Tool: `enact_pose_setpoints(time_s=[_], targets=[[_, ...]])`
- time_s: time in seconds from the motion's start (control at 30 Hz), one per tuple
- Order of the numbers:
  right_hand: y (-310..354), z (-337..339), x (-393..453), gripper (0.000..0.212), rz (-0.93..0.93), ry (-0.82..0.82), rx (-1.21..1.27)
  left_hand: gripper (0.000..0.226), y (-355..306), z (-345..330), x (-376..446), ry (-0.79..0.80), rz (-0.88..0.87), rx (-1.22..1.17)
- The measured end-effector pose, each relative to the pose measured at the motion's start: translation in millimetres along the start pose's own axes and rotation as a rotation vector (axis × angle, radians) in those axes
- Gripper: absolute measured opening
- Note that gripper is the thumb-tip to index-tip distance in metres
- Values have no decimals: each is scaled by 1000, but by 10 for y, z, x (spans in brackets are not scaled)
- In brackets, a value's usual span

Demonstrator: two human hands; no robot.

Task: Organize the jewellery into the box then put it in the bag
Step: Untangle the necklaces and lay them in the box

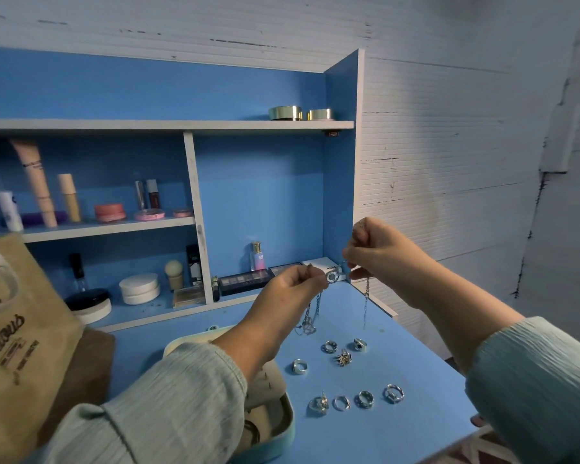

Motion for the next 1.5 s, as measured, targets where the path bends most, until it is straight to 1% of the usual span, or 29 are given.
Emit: enact_pose_setpoints(time_s=[0.2, 0.47, 0.67, 0.8, 0.93, 1.13, 1.23, 1.33, 1.5], targets=[[-69, -62, -9, 34, 14, 79, -138, 9, 21, 35, 18, -31, -2, -42], [-159, -137, -34, 42, -16, 142, -19, 9, 90, 79, 60, -43, -8, -30], [-161, -158, -25, 42, 15, 113, -31, 12, 36, 48, 54, -3, -59, -33], [-131, -160, -31, 41, 43, 99, -81, 9, -31, 9, 30, 23, -104, 31], [-91, -154, -63, 39, 76, 86, -155, 2, -47, 6, 18, 0, -121, 73], [-30, -150, -96, 40, 97, 86, -253, 4, -32, 23, 4, -32, -119, 83], [9, -150, -127, 39, 102, 89, -313, 4, -56, 40, -9, -53, -147, 108], [-2, -161, -135, 40, 76, 83, -283, 6, -66, 50, -7, -65, -155, 158], [-72, -138, -164, 37, -23, 51, -197, 7, -80, 73, -27, -97, -147, 215]])
Point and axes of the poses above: each hand's wrist, its own x-axis towards the middle knuckle, its own z-axis out of the back of the hand, y = z × x, the point moved 9 cm from there along x, towards the middle knuckle, and after that the axes turned 4 degrees about y, right-handed, at the moved point
